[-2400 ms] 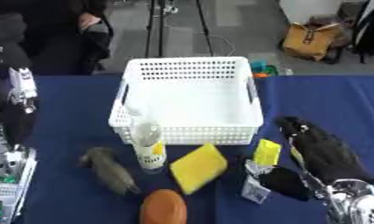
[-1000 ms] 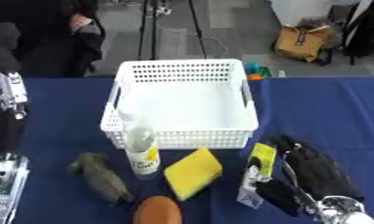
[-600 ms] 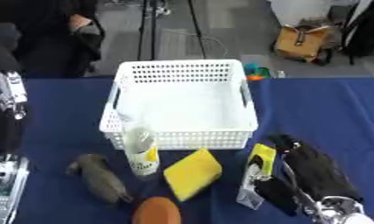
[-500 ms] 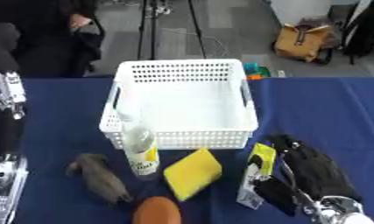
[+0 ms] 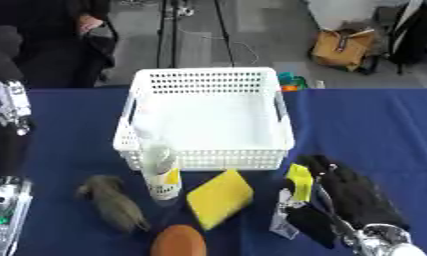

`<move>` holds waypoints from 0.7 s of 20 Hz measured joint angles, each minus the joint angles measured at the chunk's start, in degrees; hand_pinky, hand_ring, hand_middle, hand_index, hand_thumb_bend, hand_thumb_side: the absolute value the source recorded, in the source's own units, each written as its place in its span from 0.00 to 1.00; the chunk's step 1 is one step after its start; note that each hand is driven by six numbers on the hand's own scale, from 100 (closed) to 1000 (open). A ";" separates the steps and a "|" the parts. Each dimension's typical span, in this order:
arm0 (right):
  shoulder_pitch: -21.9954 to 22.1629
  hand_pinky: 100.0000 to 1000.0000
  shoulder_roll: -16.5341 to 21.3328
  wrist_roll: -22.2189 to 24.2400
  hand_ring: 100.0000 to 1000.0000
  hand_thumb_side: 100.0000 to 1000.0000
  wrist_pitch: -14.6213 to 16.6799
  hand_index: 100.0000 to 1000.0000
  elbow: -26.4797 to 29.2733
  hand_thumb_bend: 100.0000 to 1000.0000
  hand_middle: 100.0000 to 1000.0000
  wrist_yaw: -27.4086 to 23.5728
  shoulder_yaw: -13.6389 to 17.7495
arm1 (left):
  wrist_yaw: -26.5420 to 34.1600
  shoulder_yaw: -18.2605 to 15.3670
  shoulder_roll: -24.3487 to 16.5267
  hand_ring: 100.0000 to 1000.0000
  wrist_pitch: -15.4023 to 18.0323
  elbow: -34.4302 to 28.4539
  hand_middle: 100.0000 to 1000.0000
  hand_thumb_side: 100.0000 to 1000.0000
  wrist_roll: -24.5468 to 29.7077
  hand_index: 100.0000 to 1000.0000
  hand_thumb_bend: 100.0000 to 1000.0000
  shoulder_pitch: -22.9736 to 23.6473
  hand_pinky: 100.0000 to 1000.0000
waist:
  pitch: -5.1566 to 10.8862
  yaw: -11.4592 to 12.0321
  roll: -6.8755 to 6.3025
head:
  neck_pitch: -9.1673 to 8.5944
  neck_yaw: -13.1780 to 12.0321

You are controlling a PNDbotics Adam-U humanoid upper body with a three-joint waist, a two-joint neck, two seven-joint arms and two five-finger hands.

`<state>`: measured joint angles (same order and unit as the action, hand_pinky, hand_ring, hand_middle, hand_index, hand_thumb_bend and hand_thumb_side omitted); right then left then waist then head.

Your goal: Pick up objects on the table and place them in the box.

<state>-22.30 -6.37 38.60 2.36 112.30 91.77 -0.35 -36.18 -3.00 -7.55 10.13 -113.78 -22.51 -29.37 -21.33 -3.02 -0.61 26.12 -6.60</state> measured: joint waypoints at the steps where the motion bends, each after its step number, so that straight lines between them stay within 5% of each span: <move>1: 0.13 0.55 -0.02 0.18 0.88 1.00 0.00 1.00 0.08 0.05 0.92 -0.03 0.03 | 0.07 0.05 0.16 0.69 0.05 0.00 0.65 0.69 0.11 0.74 0.00 -0.11 0.71 | -0.04 0.12 -0.02 | -0.03 0.15; 14: 0.20 0.54 -1.02 2.51 0.88 1.00 -1.13 1.00 0.58 0.11 0.92 -0.03 1.08 | 1.18 0.77 1.14 0.69 0.31 0.00 0.64 0.69 0.99 0.73 0.00 -0.63 0.71 | -1.06 0.73 -0.27 | -1.10 1.72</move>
<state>-22.10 -7.39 41.11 1.22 112.88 91.74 0.73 -35.00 -2.23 -6.42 10.44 -113.78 -21.52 -30.00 -22.39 -2.29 -0.88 25.02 -4.88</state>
